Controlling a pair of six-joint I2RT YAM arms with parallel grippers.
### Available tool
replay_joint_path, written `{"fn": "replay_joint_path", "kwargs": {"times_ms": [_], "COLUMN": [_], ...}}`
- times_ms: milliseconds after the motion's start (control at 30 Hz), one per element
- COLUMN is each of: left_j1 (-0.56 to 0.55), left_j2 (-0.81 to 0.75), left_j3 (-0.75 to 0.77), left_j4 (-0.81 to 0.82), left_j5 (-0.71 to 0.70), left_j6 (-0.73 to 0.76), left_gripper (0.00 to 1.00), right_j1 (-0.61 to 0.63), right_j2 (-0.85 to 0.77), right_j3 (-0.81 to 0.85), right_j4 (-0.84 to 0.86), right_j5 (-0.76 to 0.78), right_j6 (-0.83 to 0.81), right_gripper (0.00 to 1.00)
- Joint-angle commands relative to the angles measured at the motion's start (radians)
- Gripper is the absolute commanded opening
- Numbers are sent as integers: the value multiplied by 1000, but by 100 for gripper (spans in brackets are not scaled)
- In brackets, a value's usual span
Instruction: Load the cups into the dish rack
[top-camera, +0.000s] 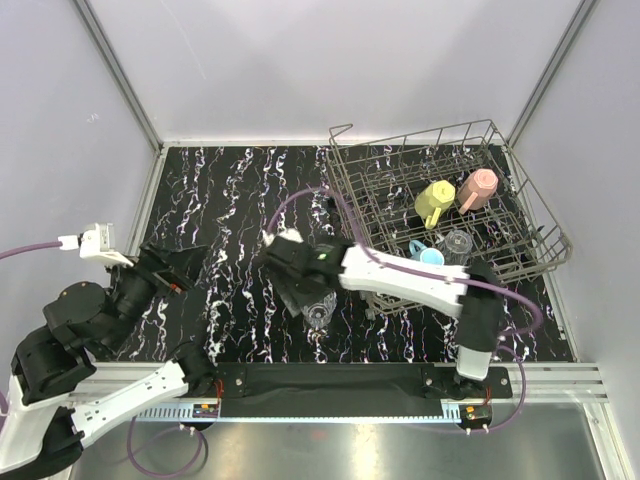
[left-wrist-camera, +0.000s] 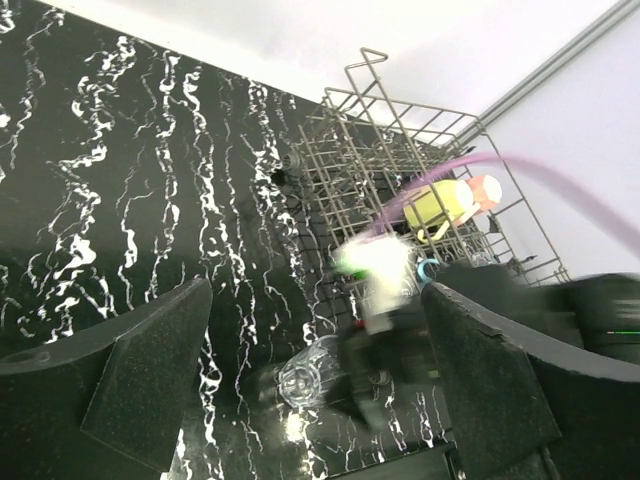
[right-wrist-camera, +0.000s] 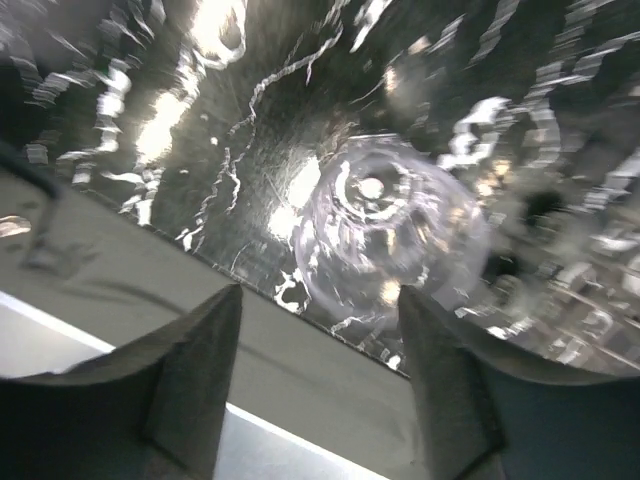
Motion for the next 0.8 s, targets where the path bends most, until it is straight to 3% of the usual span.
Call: {"fn": "replay_joint_path", "kwargs": {"times_ms": [0,133,200,233,433,600,767], "left_j1": [1,1,1,1,1,1,1], "left_j2": [50,145,232,299,536,669,769], "left_j3": [43,35,12,-8,-138,-215,-247], "left_j4": [-26,-43,-37,-30,102,260,308], "left_j5": [-42,16,74,96,268,360,416], "left_j6": [-25,-31,-23,-10,20,10,4], "left_gripper": [92,93,94,94,92,89,82], "right_j1": [12,5,-5,-33,-217,-225,-229], "right_j2": [-218,-397,-496,-530,-755,-775,-771], "right_j3": [79,78,28,0,-230,-319,-364], "right_j4": [-47,-137,-156,-148,-53,-67,-64], "right_j5": [154,432,502,531,382,398,404], "right_j6": [27,77,102,98,75,97,111], "right_gripper": [74,89,100,100,100,100,100]}}
